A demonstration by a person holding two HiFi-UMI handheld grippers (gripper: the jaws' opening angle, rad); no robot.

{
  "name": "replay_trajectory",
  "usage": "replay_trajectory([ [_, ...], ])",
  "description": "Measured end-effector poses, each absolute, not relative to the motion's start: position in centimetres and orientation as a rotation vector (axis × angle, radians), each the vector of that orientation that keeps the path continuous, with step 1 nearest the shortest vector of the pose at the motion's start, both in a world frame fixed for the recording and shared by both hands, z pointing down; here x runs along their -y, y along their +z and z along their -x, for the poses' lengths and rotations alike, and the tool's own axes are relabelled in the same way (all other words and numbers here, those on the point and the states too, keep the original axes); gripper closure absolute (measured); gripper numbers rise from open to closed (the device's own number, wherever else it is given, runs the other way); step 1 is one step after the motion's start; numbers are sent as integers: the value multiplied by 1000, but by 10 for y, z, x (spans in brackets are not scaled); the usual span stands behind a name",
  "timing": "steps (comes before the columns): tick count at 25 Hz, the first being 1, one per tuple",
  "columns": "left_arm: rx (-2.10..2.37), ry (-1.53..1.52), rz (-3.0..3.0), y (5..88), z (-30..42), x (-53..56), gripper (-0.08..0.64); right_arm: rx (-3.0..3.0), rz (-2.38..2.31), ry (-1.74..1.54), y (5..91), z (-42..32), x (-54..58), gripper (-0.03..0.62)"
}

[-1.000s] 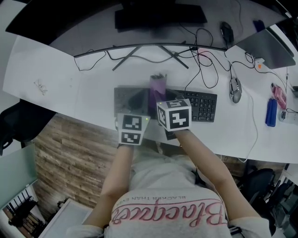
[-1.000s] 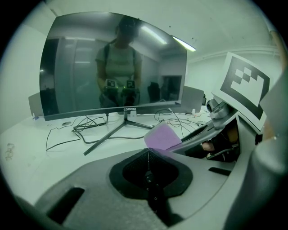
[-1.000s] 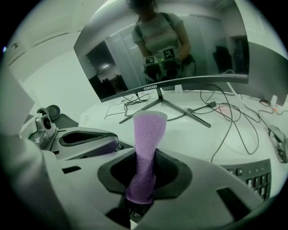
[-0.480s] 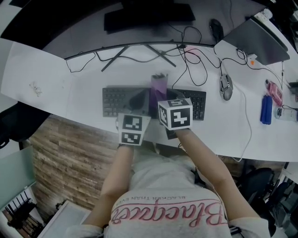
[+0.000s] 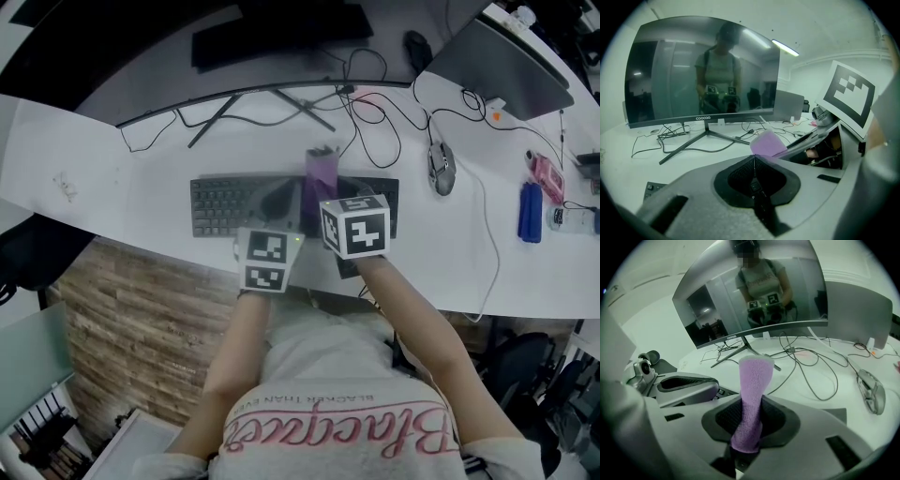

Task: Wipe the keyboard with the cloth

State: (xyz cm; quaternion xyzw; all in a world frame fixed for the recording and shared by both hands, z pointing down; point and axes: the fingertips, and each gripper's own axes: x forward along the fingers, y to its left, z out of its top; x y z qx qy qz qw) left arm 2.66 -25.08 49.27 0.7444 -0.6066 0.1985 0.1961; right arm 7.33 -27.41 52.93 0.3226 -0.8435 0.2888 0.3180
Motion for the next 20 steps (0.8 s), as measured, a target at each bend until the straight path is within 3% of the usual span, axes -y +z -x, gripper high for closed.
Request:
replay_trajectory([
  [20, 1636, 557, -2167, 490, -85, 268, 554, 2158, -966, 755, 531, -166, 302, 508],
])
